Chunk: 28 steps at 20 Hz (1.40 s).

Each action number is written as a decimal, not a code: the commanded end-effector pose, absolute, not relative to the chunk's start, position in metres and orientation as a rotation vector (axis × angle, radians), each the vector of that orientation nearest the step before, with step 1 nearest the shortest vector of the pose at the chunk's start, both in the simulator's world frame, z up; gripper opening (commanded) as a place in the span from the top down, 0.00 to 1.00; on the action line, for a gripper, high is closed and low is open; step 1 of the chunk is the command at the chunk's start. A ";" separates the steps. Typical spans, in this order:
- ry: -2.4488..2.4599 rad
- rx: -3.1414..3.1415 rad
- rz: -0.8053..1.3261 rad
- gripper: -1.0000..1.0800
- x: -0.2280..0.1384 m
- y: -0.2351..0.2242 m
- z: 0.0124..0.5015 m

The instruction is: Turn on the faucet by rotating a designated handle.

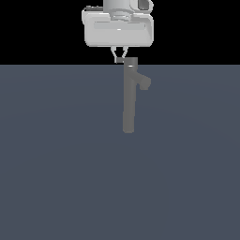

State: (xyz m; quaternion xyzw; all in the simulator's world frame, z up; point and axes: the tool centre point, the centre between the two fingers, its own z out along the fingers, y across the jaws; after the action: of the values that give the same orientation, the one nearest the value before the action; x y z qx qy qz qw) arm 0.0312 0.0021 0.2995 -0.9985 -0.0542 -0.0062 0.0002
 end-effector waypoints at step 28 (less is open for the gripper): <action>-0.213 -3.119 0.033 1.00 0.042 -0.060 0.299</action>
State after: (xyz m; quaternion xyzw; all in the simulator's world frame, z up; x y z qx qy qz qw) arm 0.0335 -0.0538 0.2992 -0.9973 -0.0715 0.0163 0.0102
